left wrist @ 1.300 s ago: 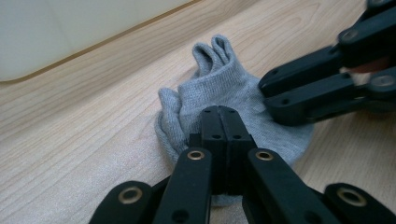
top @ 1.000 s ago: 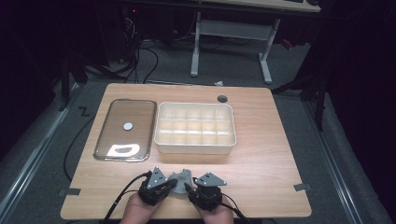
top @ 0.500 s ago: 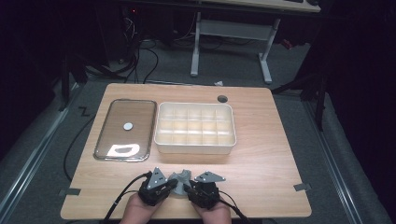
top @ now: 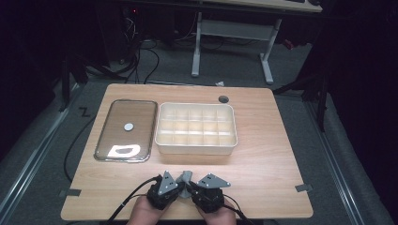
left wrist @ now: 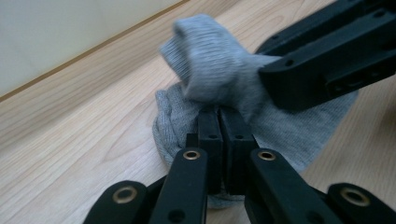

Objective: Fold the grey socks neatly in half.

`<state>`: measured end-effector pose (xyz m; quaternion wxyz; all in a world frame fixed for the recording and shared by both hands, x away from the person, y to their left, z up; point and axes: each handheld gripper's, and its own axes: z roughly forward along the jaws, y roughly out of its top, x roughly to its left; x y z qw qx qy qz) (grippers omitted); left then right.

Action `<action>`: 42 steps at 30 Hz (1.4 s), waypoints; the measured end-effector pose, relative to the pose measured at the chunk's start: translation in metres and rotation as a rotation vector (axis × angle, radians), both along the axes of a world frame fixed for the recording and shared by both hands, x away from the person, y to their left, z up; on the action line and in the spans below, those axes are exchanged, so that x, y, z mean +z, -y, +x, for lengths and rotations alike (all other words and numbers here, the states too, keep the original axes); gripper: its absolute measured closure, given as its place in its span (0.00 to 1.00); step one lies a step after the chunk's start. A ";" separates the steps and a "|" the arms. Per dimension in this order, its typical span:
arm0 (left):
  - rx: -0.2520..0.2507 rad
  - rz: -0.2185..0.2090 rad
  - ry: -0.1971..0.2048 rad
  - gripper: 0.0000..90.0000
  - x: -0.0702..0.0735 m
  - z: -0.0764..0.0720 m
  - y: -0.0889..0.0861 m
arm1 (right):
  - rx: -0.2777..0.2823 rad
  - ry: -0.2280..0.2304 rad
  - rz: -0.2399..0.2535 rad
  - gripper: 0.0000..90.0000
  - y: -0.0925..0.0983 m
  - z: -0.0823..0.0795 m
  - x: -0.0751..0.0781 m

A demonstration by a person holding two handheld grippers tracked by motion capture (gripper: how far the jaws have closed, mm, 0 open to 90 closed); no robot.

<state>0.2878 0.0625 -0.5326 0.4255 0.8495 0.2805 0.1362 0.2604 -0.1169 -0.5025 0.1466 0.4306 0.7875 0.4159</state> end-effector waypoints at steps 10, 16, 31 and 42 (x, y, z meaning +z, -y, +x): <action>-0.003 0.000 -0.003 0.98 0.000 0.001 0.000 | -0.048 0.038 0.007 0.75 0.025 -0.001 0.001; -0.006 -0.010 -0.015 0.97 0.000 0.002 -0.001 | -0.089 0.027 -0.057 0.69 0.039 0.001 -0.010; -0.007 -0.026 -0.028 0.96 0.000 0.003 -0.003 | -0.035 -0.021 -0.066 1.00 0.008 0.005 -0.023; 0.006 -0.023 -0.024 0.96 0.000 0.003 -0.003 | -0.007 0.036 -0.068 1.00 -0.001 0.008 -0.011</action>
